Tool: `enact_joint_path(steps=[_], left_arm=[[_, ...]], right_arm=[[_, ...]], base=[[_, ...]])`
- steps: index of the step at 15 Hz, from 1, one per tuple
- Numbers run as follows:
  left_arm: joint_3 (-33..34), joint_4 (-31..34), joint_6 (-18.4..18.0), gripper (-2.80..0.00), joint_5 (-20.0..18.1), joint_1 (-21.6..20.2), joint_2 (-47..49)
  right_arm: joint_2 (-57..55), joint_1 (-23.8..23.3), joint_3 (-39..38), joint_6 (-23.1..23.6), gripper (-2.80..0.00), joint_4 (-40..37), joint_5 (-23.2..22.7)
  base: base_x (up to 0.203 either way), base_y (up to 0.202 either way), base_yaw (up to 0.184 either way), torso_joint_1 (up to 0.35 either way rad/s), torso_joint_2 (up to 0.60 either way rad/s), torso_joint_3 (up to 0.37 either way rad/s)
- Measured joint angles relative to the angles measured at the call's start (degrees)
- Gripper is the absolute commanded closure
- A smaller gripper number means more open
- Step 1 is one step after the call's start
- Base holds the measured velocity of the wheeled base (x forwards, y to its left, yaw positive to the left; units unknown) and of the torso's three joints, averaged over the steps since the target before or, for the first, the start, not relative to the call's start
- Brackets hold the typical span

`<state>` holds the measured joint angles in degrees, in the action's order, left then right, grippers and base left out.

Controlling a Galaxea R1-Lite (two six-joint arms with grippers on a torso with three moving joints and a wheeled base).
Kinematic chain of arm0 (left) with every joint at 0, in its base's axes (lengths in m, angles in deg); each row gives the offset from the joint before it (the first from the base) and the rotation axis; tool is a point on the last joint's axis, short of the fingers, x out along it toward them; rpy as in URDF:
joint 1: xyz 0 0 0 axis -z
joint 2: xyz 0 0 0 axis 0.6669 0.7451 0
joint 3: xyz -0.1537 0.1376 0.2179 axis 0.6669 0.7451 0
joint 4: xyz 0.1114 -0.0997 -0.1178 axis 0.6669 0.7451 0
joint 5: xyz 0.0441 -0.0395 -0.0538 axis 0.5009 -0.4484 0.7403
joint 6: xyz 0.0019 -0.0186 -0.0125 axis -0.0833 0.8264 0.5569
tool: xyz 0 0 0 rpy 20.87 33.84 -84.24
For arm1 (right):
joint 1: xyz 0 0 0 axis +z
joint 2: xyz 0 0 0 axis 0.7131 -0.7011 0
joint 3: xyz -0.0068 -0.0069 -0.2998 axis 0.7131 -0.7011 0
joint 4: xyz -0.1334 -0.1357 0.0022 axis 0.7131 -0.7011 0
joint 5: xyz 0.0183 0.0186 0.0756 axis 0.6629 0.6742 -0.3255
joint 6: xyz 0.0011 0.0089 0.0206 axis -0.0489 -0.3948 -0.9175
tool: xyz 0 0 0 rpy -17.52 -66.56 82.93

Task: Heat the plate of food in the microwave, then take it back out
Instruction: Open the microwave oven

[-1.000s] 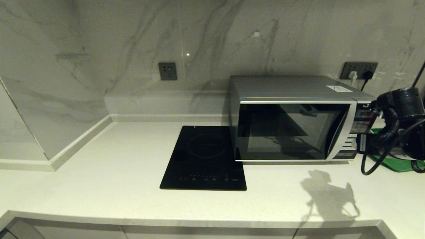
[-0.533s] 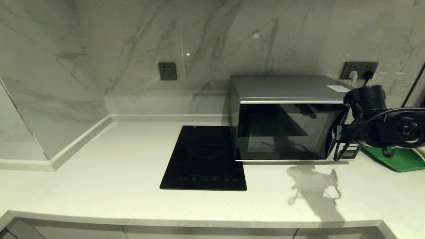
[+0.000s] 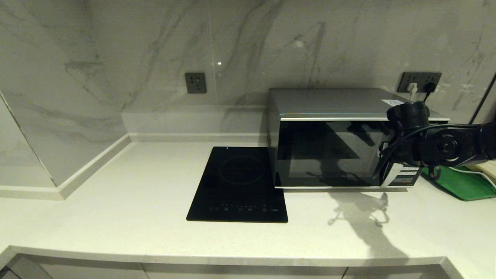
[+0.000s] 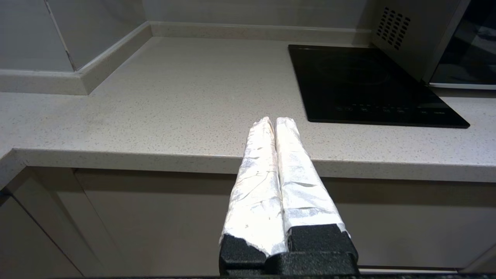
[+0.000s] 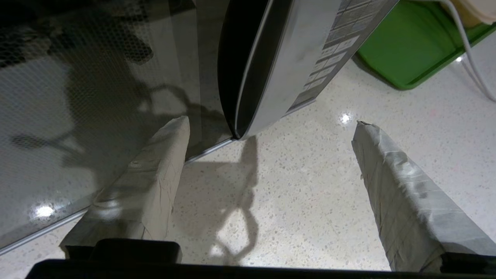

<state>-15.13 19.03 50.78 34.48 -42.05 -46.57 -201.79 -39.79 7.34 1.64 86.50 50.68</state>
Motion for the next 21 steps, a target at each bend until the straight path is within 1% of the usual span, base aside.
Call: enact_joint_path(steps=[3, 6, 17, 21], left_arm=[[0.0, 0.0, 0.02, 0.0, 0.0, 0.0, 0.0], [0.0, 0.0, 0.0, 0.0, 0.0, 0.0, 0.0], [0.0, 0.02, 0.01, 0.0, 0.0, 0.0, 0.0], [0.0, 0.0, -0.01, 0.0, 0.0, 0.0, 0.0]], right_arm=[[-0.67, -0.12, -0.2, -1.56, -2.8, -0.09, 0.31], [-1.63, -1.18, -0.06, -2.12, -2.8, 0.06, 2.4], [-3.79, -5.49, 2.54, -3.59, -2.8, 0.51, 2.7], [-4.96, -6.04, 2.98, -6.26, -2.8, 2.18, 3.84]], base=[[0.0, 0.0, 0.0, 0.0, 0.0, 0.0], [0.0, 0.0, 0.0, 0.0, 0.0, 0.0], [0.0, 0.0, 0.0, 0.0, 0.0, 0.0], [0.0, 0.0, 0.0, 0.0, 0.0, 0.0]])
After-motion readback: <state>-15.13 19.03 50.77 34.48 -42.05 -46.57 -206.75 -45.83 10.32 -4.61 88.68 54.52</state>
